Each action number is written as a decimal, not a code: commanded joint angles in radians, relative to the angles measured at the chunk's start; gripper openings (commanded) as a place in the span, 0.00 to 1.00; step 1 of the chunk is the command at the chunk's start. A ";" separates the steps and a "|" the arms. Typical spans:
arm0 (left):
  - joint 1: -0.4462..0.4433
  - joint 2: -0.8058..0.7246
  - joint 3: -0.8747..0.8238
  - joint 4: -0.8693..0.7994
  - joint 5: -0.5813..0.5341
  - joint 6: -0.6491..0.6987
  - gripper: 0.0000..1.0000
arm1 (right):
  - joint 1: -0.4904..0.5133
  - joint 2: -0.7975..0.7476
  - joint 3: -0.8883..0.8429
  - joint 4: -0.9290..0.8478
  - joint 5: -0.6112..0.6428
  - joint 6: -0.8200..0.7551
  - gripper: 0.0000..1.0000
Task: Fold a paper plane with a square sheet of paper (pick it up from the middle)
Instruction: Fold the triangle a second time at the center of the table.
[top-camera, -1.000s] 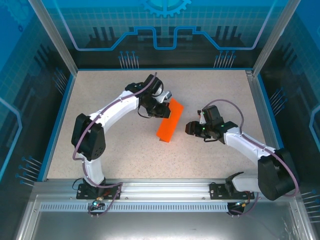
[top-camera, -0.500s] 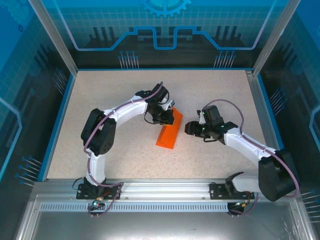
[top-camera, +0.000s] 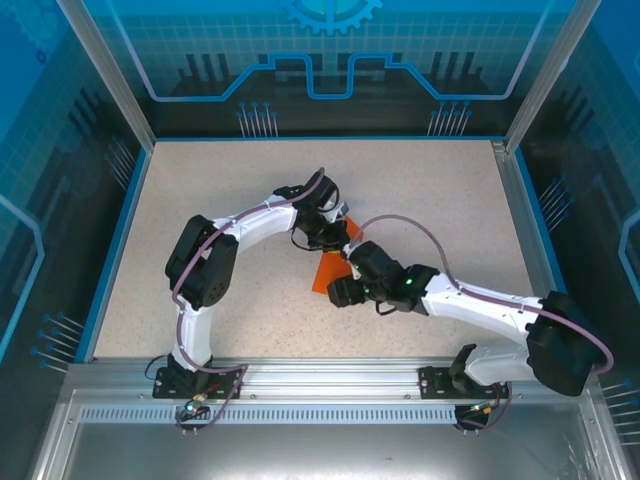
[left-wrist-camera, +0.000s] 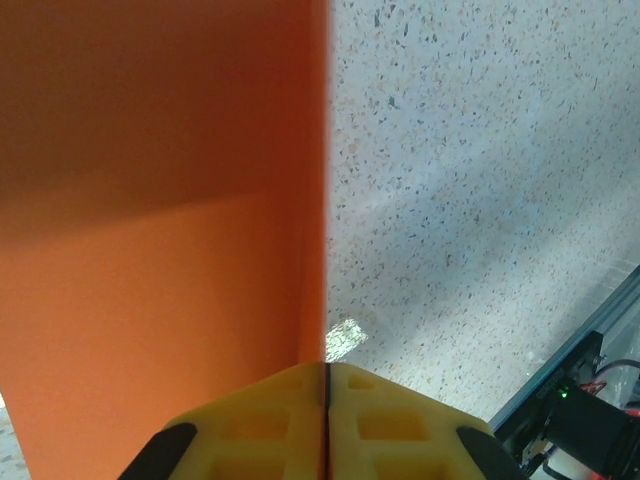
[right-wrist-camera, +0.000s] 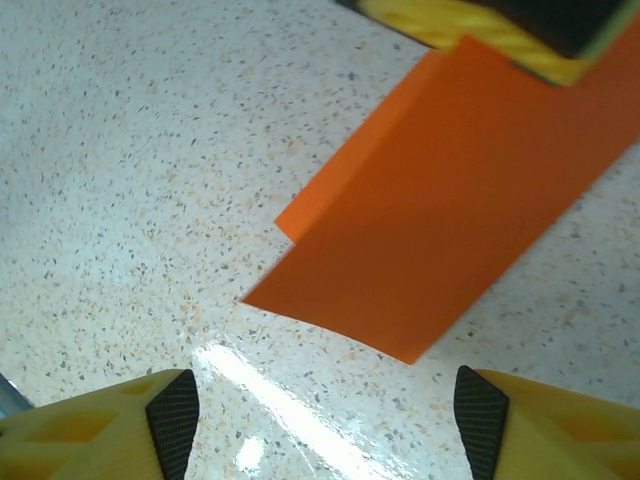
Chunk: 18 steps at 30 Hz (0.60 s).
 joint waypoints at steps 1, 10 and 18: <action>-0.003 0.015 -0.018 0.004 0.029 -0.019 0.09 | 0.065 0.050 0.048 0.046 0.168 0.017 0.73; -0.002 0.015 -0.014 0.003 0.034 -0.023 0.09 | 0.131 0.179 0.113 -0.002 0.345 0.075 0.71; -0.003 0.019 -0.009 -0.004 0.026 -0.018 0.09 | 0.151 0.206 0.157 -0.025 0.345 0.075 0.53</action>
